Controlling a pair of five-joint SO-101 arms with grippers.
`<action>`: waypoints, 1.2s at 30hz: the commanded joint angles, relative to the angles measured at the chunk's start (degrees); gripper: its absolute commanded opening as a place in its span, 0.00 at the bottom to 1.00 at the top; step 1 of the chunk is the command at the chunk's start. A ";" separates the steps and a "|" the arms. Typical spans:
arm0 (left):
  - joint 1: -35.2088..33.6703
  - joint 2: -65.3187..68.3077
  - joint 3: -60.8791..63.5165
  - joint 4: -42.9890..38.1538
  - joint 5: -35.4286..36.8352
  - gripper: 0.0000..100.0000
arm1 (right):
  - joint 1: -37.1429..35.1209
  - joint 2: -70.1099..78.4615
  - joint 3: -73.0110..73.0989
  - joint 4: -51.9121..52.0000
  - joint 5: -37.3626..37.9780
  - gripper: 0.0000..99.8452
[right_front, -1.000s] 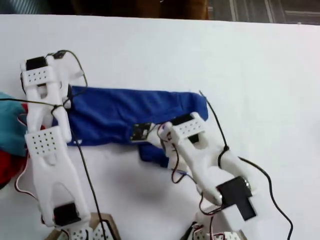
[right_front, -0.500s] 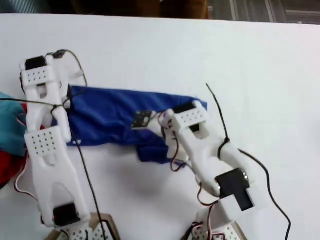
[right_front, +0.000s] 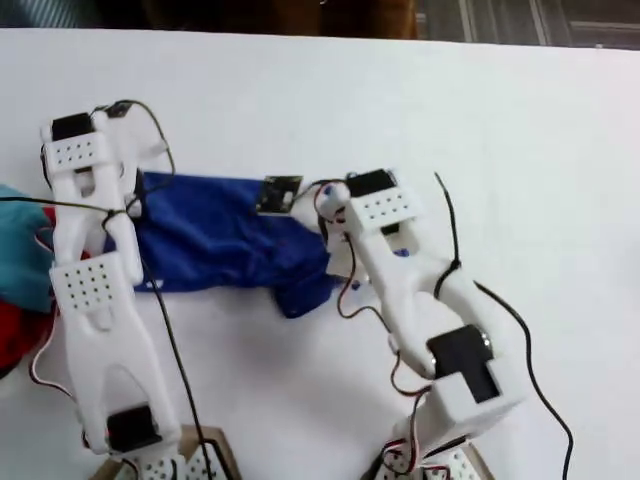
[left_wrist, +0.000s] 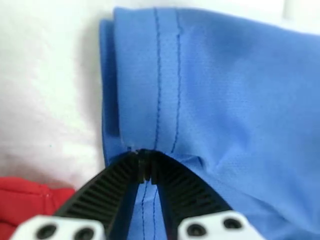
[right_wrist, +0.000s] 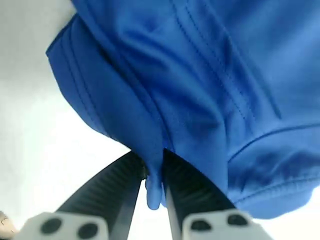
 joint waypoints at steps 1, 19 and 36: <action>-1.41 0.26 -0.66 0.62 -0.79 0.03 | 2.15 1.01 -4.66 -0.22 -0.35 0.02; -1.41 0.26 -0.66 0.62 -0.79 0.03 | 1.89 6.02 -11.43 8.22 -0.18 0.02; -1.49 0.09 -1.10 0.70 -0.70 0.10 | 2.07 1.63 -11.08 16.31 3.87 0.02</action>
